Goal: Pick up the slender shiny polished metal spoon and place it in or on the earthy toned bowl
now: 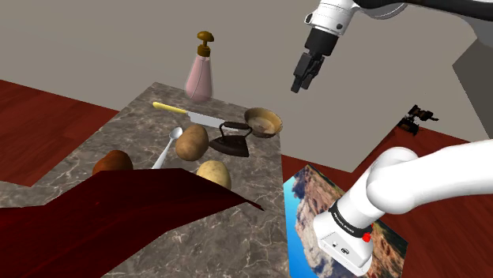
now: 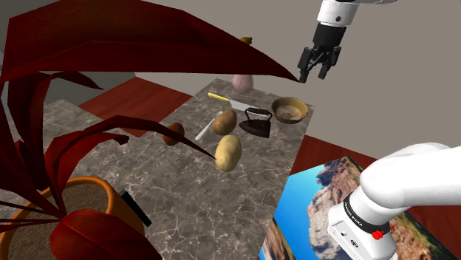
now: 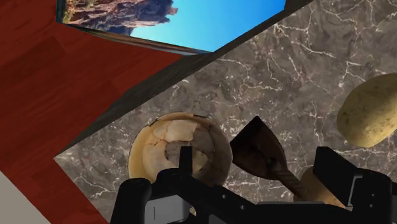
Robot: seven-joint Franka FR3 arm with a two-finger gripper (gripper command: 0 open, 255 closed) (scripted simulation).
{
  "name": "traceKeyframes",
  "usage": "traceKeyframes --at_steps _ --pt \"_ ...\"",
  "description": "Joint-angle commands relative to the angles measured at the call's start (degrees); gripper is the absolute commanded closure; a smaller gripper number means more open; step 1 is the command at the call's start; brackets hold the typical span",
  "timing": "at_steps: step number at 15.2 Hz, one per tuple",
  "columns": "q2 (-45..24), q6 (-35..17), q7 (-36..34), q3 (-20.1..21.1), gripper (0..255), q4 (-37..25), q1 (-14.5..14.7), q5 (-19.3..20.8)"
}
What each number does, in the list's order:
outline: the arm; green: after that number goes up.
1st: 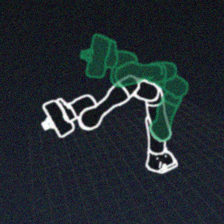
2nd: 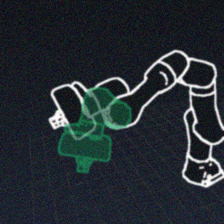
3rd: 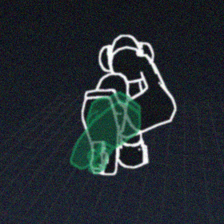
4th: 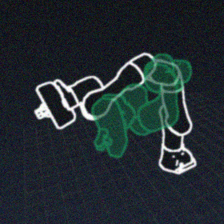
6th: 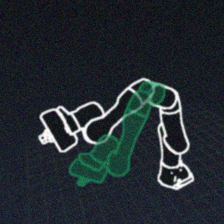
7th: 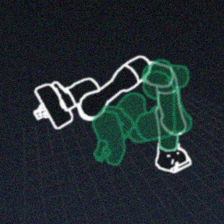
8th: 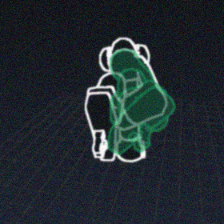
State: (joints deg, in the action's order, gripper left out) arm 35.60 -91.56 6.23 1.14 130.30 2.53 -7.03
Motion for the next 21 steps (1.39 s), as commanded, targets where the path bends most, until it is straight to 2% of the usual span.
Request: traceKeyframes --at_steps 1,11,21 --pt "-3.9 -2.8 0.4 1.2 0 -0.8 0.9 -0.2" --pt "-23.8 -11.9 1.1 7.0 0 -10.0 4.7 1.3" --pt "-44.8 -15.6 0.0 11.7 0 -24.8 9.0 6.9"
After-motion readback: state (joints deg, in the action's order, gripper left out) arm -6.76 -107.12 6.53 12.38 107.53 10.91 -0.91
